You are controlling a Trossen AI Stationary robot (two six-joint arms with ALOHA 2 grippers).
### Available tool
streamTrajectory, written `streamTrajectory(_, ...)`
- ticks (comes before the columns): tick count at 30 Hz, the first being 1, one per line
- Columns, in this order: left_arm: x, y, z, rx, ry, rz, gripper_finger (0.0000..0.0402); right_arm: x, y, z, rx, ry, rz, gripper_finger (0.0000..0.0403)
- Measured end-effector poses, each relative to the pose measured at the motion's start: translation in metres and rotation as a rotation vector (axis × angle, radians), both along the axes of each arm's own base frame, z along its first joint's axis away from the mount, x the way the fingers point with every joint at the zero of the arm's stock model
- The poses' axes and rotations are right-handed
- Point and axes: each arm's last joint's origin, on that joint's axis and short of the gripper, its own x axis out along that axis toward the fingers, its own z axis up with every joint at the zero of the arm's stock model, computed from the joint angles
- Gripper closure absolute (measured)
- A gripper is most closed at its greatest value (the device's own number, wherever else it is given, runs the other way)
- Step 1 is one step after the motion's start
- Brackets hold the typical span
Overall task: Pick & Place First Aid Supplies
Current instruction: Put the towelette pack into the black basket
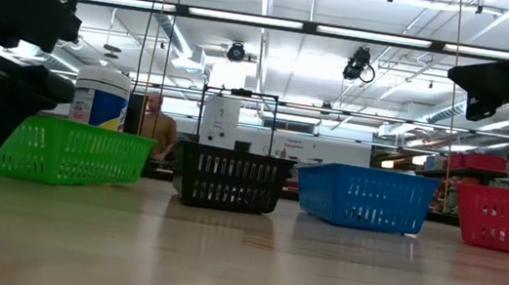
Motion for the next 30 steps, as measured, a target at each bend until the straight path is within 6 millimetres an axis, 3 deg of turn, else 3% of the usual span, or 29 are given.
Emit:
streamTrajectory(11, -0.0004, -0.0003, -0.0006, 0.063, -0.039, 0.005, 0.0011, 0.0, 0.0, 0.0002, 0.0, -0.001, 0.0, 0.038)
streamTrajectory(30, -0.001, -0.0013, -0.0007, 0.033, -0.019, -0.005, 0.015, 0.0, 0.0, 0.0001, 0.0, 0.0, 0.0, 0.038)
